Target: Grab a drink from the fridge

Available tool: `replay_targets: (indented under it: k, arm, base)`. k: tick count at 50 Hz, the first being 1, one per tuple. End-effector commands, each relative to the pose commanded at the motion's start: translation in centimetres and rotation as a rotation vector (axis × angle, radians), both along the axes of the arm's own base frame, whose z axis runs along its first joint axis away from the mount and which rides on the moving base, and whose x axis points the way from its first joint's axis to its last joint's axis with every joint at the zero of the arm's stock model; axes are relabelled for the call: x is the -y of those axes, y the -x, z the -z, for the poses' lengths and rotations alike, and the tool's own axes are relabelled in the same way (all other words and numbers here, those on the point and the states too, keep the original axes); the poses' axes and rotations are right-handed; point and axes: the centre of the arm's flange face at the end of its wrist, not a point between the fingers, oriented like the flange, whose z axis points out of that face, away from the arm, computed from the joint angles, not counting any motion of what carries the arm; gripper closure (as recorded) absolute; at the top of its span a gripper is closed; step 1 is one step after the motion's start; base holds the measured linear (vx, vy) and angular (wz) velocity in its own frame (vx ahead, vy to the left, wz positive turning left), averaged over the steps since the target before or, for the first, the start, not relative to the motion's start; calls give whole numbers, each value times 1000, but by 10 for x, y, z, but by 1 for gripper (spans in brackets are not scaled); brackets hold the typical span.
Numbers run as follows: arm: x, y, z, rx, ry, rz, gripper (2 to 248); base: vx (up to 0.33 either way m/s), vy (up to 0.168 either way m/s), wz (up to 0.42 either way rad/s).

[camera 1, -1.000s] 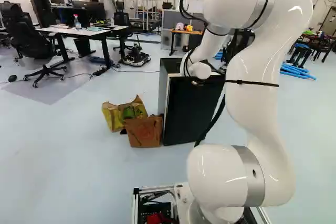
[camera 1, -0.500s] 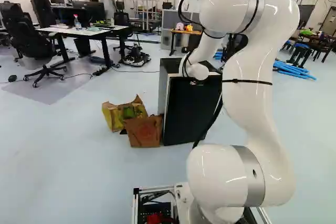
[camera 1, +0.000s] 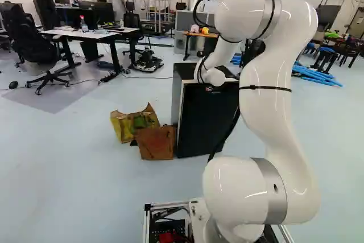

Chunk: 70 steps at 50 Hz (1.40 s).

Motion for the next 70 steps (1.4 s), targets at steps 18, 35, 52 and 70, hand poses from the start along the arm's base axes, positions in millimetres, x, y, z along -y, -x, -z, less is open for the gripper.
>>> replay_targets:
  k: [18,35,52,70]
  arm:
    - [1,-2,0,3,-11,3,3]
    - [1,-2,0,12,-104,23,3]
    - [1,-7,1,17,-103,22,3]
    - [2,-11,2,20,-103,23,32]
  base:
    - [0,0,0]
    - [0,0,0]
    - [0,0,0]
    - [0,0,0]
